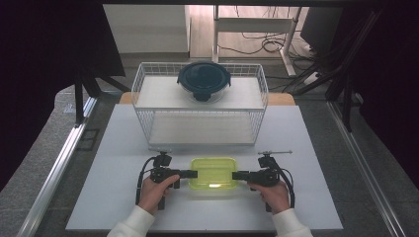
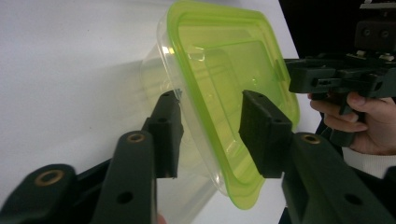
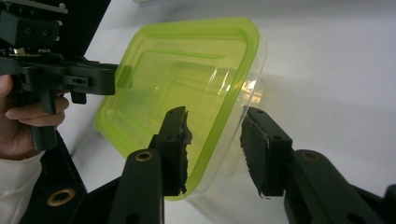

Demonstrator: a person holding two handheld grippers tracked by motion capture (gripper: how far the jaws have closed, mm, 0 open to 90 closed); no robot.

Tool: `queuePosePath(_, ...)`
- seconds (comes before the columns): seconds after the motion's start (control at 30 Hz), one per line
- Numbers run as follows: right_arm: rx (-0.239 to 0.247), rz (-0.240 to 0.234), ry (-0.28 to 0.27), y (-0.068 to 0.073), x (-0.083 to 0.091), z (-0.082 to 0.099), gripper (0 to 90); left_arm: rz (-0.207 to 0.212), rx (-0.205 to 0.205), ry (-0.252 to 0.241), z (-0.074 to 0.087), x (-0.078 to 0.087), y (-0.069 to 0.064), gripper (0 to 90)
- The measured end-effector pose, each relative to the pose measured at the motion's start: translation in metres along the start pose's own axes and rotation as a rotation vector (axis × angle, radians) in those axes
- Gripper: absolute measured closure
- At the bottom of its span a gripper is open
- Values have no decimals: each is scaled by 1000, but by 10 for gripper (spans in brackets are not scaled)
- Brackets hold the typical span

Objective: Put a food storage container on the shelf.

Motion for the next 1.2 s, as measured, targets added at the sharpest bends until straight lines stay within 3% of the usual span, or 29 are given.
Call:
queuePosePath(0.03,-5,1,9,-1,-2,1,674,33,32,1,0,-2,2,663)
queuePosePath(0.2,-27,13,7,-1,-1,2,709,5,19,-17,2,-2,3,741)
queuePosePath(0.4,-9,22,-3,4,5,1,765,23,4,-27,4,4,-3,761)
queuePosePath(0.83,83,57,-43,25,16,-7,766,-3,-78,-68,-1,22,-24,770)
queuePosePath(1.13,119,51,-92,36,29,-14,767,3,-119,-83,-5,32,-42,771)
queuePosePath(1.2,123,61,-100,38,31,-15,769,-13,-132,-84,-6,33,-45,775)
Point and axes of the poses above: each handheld gripper's, and its own axes: x roughly backward along the jaws, z roughly out of its underside, y roughly to its left, the point moved 2 cm from there along -x, roughly forward along the jaws, and after that the axes turned 8 degrees about x, right-handed, at the moved point
